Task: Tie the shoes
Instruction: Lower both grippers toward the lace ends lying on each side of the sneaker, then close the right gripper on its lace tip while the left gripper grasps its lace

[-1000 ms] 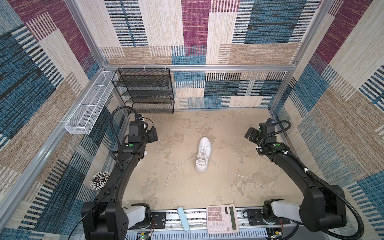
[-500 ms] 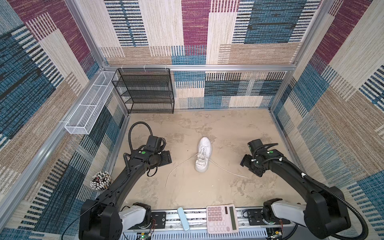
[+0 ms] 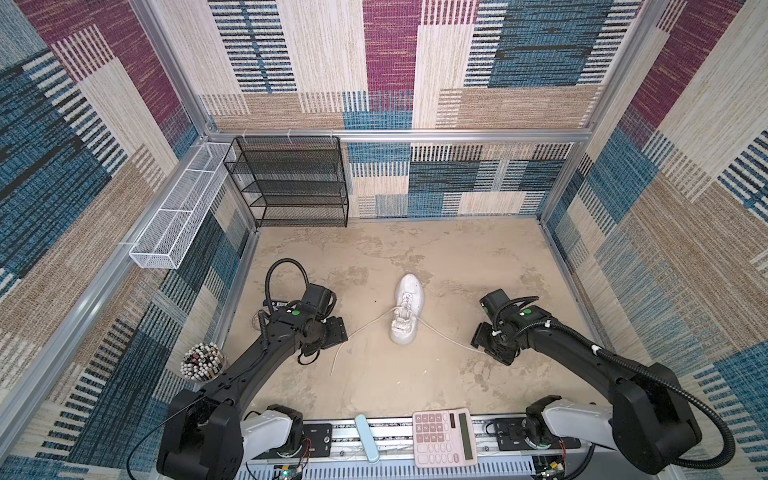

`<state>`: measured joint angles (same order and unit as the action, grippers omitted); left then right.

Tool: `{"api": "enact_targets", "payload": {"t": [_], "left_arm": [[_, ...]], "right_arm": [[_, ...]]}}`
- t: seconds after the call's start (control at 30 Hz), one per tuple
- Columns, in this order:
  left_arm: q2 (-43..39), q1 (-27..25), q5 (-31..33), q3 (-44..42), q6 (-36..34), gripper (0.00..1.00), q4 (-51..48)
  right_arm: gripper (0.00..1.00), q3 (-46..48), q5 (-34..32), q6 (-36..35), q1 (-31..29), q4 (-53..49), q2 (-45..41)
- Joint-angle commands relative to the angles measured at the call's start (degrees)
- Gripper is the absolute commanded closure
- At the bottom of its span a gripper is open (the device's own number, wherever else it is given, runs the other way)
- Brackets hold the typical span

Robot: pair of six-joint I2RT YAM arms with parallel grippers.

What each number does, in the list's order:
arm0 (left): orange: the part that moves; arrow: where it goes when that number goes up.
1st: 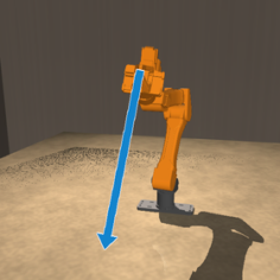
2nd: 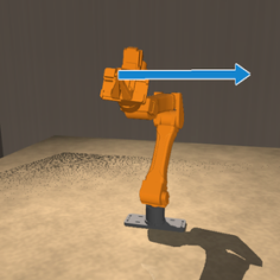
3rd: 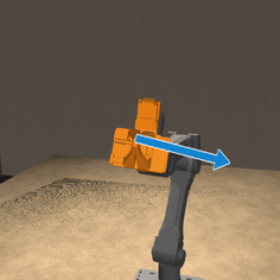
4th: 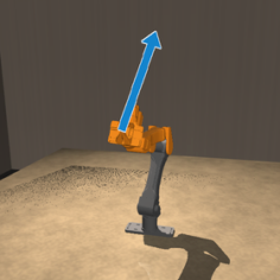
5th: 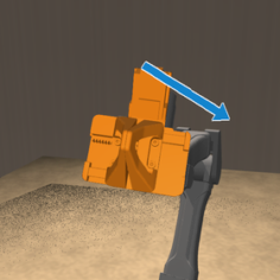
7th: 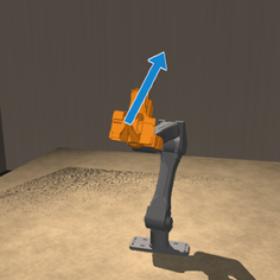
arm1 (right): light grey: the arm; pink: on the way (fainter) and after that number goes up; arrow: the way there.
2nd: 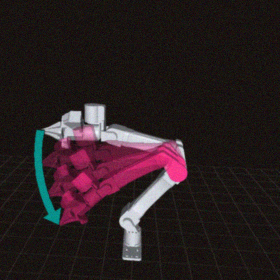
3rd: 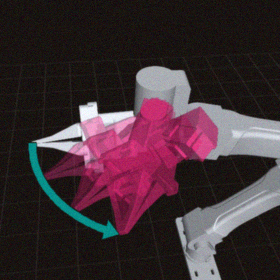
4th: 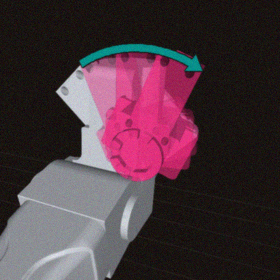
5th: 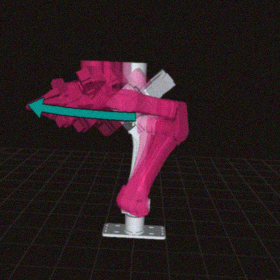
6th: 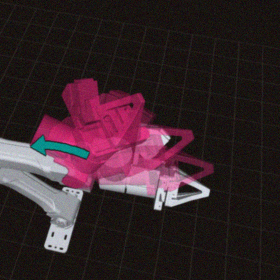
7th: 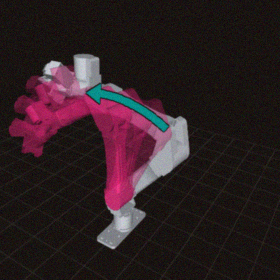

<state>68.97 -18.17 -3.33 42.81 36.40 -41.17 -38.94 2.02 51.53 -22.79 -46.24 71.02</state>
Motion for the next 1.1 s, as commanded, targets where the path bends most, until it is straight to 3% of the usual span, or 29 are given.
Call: {"api": "enact_targets", "payload": {"t": [0.0, 0.4, 0.57, 0.73, 1.07], "left_arm": [[0.5, -0.1, -1.0, -1.3, 2.3, 0.21, 2.2], [1.0, -0.1, -1.6, -2.4, 2.5, 0.21, 2.8], [1.1, -0.1, -1.4, -2.8, 2.7, 0.21, 2.8], [0.7, -0.2, -0.7, -3.1, 2.4, 0.23, 2.7], [1.4, -1.0, -0.9, -2.7, 1.9, 0.23, 2.5]], "right_arm": [[0.34, 0.5, 0.4, 2.2, 0.0, 3.3, 1.1], [0.46, 0.4, -1.9, 2.5, 0.0, 6.1, 6.7], [0.59, 0.9, -3.6, 2.5, 0.0, 6.9, 8.2], [0.83, -0.1, -4.9, 2.1, 0.0, 7.7, 9.7], [1.00, -2.3, -7.2, 1.2, 0.0, 9.3, 9.9]]}}
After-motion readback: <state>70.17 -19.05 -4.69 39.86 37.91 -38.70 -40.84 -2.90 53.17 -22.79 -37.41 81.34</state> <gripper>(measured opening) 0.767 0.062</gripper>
